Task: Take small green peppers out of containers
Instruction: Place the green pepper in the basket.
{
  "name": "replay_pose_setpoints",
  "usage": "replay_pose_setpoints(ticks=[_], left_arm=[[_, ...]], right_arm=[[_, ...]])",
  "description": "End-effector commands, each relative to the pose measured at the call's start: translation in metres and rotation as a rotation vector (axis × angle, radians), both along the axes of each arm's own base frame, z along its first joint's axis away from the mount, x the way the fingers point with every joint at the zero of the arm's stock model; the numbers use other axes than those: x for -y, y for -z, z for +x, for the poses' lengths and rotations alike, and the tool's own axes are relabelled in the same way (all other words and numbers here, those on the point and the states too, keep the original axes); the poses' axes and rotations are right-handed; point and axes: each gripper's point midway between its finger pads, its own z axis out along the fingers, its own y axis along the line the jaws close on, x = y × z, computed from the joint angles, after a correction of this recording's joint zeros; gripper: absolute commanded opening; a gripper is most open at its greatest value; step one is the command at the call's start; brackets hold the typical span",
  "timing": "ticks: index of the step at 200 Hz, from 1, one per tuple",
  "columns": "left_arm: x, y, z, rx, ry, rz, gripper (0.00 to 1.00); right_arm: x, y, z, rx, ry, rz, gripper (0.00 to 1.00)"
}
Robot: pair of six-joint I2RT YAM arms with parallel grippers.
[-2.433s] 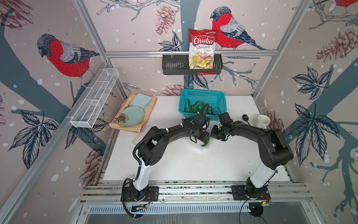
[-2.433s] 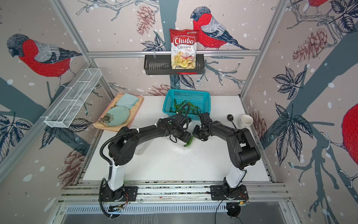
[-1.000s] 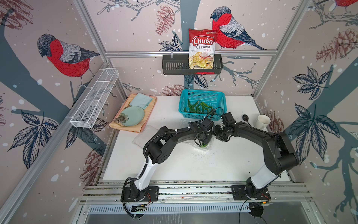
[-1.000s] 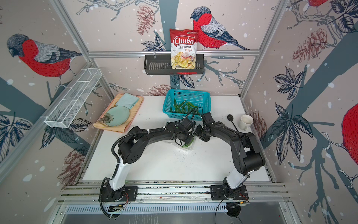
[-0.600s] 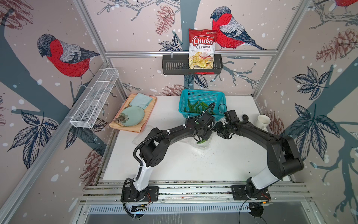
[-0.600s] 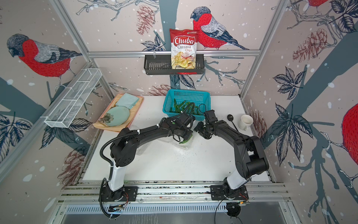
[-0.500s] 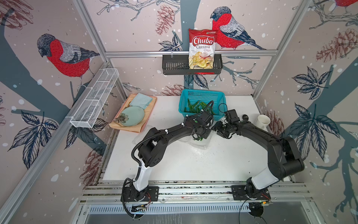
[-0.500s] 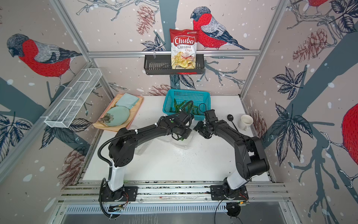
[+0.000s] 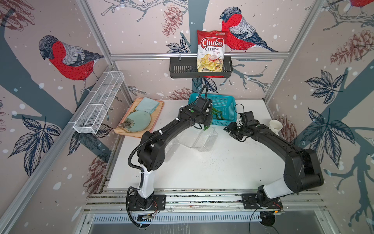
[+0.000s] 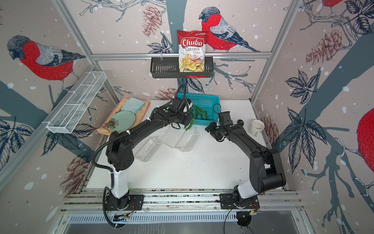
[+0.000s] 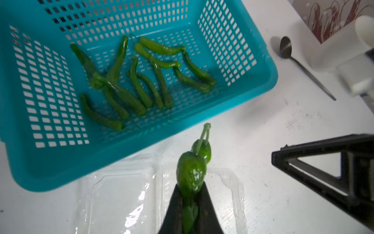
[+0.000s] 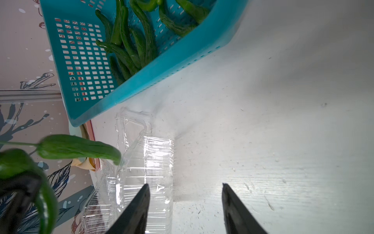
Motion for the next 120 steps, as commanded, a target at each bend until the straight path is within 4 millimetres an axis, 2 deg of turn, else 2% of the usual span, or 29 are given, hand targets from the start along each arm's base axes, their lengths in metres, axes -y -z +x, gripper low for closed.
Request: replay_pose_setpoints(ticks=[1,33,57,75,84,106,120], left_arm=[[0.004,-0.016,0.019,0.002,-0.019,-0.062,0.09],[0.011,-0.038,0.074,0.085,-0.067,-0.148,0.1],[0.01,-0.027,0.115,0.1,-0.123,-0.201,0.1],[0.004,0.002,0.138,0.073,-0.174,-0.219,0.09],[0.001,0.023,0.145,0.046,-0.193,-0.219,0.1],[-0.004,0.071,0.15,-0.016,-0.224,-0.214,0.09],[-0.007,0.094,0.15,-0.048,-0.237,-0.203,0.1]], right_arm=[[0.007,0.001,-0.005,-0.013,0.016,0.003,0.57],[0.016,0.007,-0.012,-0.027,0.033,0.0,0.57],[0.021,0.009,-0.018,-0.035,0.044,-0.011,0.57],[0.025,0.012,-0.024,-0.04,0.053,-0.021,0.57],[0.027,0.014,-0.027,-0.047,0.056,-0.025,0.57],[0.031,0.019,-0.034,-0.057,0.064,-0.037,0.57],[0.033,0.023,-0.037,-0.06,0.07,-0.04,0.57]])
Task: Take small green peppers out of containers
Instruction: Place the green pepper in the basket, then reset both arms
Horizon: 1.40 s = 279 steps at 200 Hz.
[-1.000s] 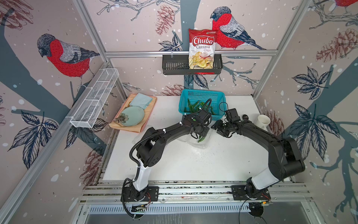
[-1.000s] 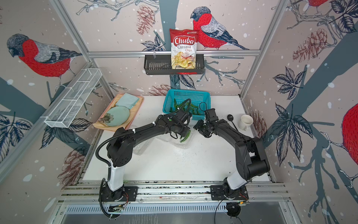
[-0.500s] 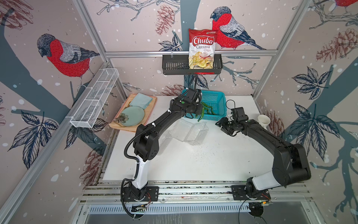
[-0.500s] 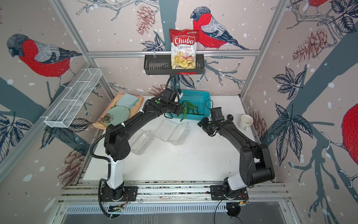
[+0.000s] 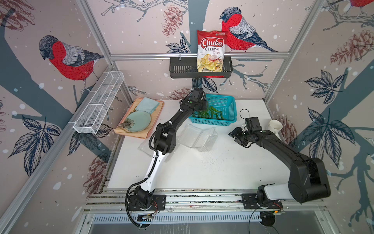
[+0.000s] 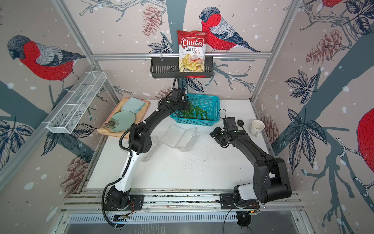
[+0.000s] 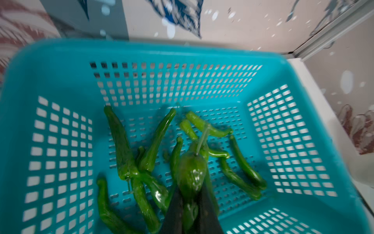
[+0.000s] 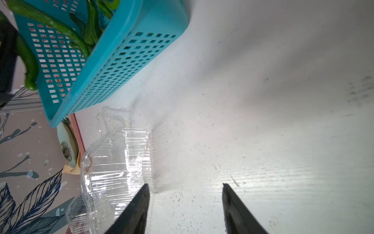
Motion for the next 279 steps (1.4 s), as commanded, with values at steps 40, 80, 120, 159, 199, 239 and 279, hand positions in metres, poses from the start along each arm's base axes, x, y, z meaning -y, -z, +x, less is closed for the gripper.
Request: replay_pose_setpoints(ticks=[40,80,120,159,199,239,279], left_arm=[[-0.005,0.045,0.003,-0.078,-0.031,-0.022,0.53],[-0.009,-0.018,0.0,0.014,-0.011,-0.028,0.97],[-0.039,-0.095,-0.019,0.068,-0.023,-0.015,0.97],[-0.101,-0.122,-0.055,0.042,-0.059,-0.011,0.97],[-0.211,-0.126,-0.115,0.164,-0.339,0.03,0.97],[-0.307,-0.083,-0.162,0.338,-0.55,0.282,1.0],[-0.365,0.002,-0.188,0.25,-0.671,0.413,0.97]], right_arm=[[0.008,0.013,-0.009,-0.018,0.029,-0.024,0.57],[0.01,0.009,-0.006,0.0,0.041,-0.031,0.58],[0.015,0.008,0.002,0.034,0.026,-0.087,0.69],[0.028,0.013,0.017,0.12,-0.011,-0.194,0.78],[0.055,0.007,0.038,0.314,-0.014,-0.387,0.79],[0.101,-0.001,0.046,0.513,0.052,-0.586,0.79],[0.14,-0.035,0.046,0.657,0.156,-0.689,0.8]])
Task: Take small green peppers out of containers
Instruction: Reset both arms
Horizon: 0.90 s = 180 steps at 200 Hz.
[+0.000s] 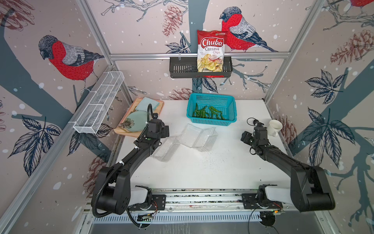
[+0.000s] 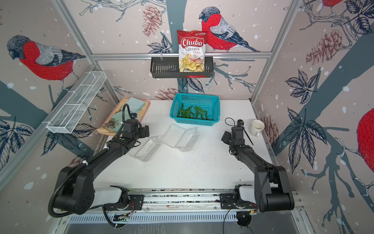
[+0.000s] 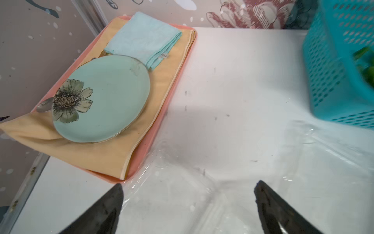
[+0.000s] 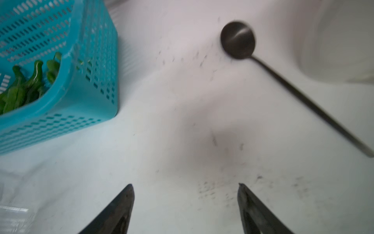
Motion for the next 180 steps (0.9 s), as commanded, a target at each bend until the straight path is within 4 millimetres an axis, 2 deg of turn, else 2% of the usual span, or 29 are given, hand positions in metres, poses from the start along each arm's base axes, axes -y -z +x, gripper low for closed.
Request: replay_pose_setpoints(ticks=[1,7,21,40,55,67,78,90,97,108,122,130,139,154,167,180], left_arm=[[-0.038,0.004,0.009,0.104,-0.125,0.024,0.97],[-0.036,0.015,0.007,0.103,-0.09,-0.002,0.97],[-0.037,0.026,-0.002,0.173,-0.068,-0.004,0.98],[-0.044,-0.006,-0.002,0.373,-0.101,0.0,1.0],[-0.022,-0.02,-0.004,0.512,0.069,0.028,0.99],[-0.023,0.0,-0.001,0.483,0.071,0.022,1.0],[-0.022,-0.005,-0.005,0.546,0.086,0.034,1.0],[-0.026,-0.003,-0.003,0.507,0.054,0.021,1.0],[-0.027,0.001,-0.002,0.475,0.046,0.019,1.0],[-0.027,-0.002,-0.002,0.502,0.053,0.035,1.0],[-0.027,0.002,0.002,0.47,0.046,0.018,1.0],[-0.027,0.001,0.0,0.481,0.046,0.02,1.0],[-0.027,0.002,0.001,0.476,0.044,0.019,1.0],[-0.028,0.001,0.001,0.477,0.044,0.02,1.0],[-0.027,0.001,0.001,0.478,0.047,0.018,1.0],[-0.027,0.002,0.001,0.476,0.045,0.019,1.0]], right_arm=[[0.018,-0.046,0.013,0.207,0.019,-0.132,0.8],[0.022,-0.05,0.01,0.232,0.023,-0.148,0.8],[0.027,-0.052,0.004,0.277,0.012,-0.174,0.8],[0.025,-0.04,-0.005,0.307,-0.041,-0.215,0.82],[0.027,-0.029,-0.015,0.339,-0.024,-0.182,0.84],[0.025,-0.032,-0.016,0.348,-0.033,-0.18,0.87],[0.027,-0.038,-0.018,0.393,-0.02,-0.189,0.92],[0.034,-0.043,-0.017,0.419,0.014,-0.215,0.93],[0.037,-0.046,-0.014,0.439,0.028,-0.235,1.0],[0.041,-0.054,-0.008,0.48,0.041,-0.27,1.0],[0.047,-0.046,0.012,0.447,0.075,-0.25,1.0],[0.04,-0.041,0.02,0.451,0.033,-0.242,0.99],[0.032,-0.031,0.018,0.454,0.014,-0.263,1.0],[0.034,-0.039,0.006,0.536,0.045,-0.287,1.0],[0.031,-0.032,0.01,0.474,0.022,-0.278,1.0],[0.028,-0.035,0.011,0.505,0.006,-0.288,1.0]])
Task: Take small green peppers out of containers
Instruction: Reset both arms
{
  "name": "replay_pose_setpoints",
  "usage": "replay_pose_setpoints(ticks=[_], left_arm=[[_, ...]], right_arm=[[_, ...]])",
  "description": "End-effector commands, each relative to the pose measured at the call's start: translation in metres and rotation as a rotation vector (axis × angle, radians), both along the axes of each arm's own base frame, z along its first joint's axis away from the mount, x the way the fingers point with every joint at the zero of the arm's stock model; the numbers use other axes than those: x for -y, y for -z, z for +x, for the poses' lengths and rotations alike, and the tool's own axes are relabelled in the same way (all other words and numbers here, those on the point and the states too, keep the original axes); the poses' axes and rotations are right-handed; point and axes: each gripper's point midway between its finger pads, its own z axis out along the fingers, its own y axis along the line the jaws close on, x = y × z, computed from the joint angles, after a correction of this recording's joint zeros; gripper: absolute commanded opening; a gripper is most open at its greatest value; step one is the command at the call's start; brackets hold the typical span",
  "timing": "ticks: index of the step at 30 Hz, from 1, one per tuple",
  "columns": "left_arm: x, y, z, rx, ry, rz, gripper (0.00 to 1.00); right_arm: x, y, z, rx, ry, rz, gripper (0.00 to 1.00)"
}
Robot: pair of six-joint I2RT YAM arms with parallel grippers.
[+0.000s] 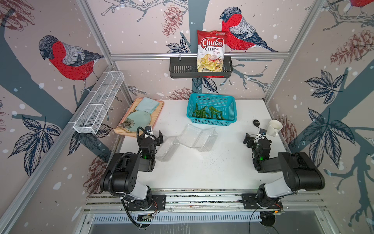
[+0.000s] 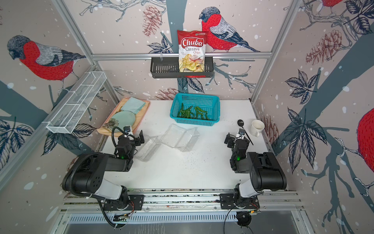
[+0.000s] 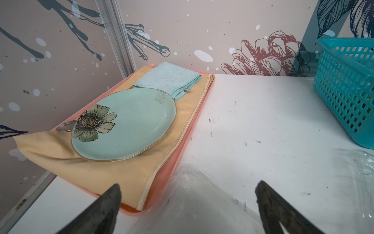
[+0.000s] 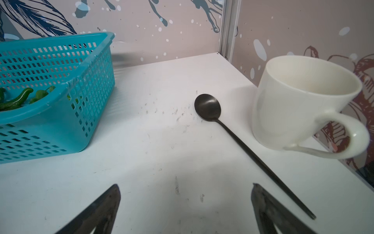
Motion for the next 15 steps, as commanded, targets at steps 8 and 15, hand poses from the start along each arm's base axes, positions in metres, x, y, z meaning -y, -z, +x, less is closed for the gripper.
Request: replay_pose_setpoints(ticks=[8,15], left_arm=[[0.0022,-0.0104,0.0116,0.028,0.031,-0.006,1.0],[0.0018,-0.0151,0.0065,0.053,0.029,-0.007,1.0]], right_arm=[[-0.0001,-0.0303,0.0099,0.112,-0.004,-0.011,1.0],[-0.0006,-0.0296,0.0108,0.106,-0.009,-0.007,1.0]])
